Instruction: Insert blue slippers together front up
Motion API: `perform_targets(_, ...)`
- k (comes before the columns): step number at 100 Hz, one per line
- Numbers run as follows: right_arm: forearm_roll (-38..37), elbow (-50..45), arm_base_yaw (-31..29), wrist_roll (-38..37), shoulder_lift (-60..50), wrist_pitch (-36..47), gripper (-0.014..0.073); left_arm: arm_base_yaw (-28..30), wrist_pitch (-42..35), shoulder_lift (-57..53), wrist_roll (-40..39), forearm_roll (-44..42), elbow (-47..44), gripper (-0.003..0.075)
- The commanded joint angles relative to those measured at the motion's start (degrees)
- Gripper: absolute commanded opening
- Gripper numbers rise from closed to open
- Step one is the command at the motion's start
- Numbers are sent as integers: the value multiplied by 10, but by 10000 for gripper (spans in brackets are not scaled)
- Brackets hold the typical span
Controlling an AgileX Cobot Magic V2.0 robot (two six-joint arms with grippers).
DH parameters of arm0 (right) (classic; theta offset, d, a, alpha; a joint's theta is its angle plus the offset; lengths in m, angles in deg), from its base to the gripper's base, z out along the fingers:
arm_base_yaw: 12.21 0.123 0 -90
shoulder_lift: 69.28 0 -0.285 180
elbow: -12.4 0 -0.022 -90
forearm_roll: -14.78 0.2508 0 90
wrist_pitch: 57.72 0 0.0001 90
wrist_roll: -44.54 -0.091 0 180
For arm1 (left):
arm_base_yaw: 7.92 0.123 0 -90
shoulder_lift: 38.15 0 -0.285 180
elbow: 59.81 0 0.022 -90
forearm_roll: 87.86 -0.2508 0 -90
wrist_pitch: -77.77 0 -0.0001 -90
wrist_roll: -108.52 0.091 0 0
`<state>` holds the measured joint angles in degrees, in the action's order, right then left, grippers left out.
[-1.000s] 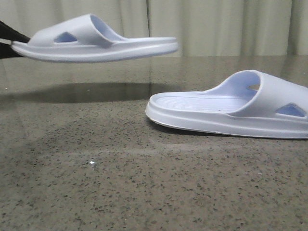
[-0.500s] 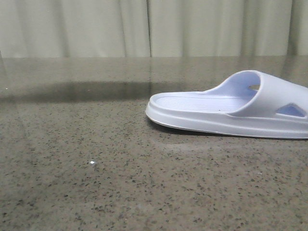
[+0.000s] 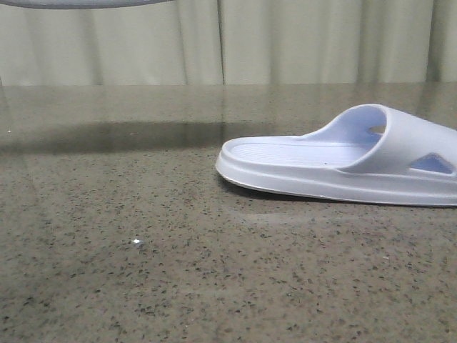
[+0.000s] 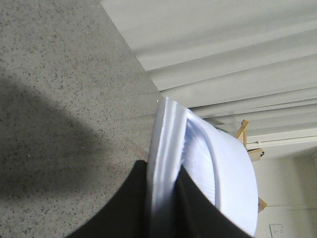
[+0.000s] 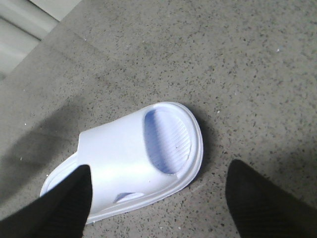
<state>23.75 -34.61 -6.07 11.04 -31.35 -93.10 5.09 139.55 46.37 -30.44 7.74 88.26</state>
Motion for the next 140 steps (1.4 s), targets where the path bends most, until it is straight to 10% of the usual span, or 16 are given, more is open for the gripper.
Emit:
perform_targets(1,-5,5,1,-32,6,68,487,-2,24,-16,1,39,14,16)
perform_targets(140,95,2,1,-37,279,215,486,-2,14,-16,1,39,14,16)
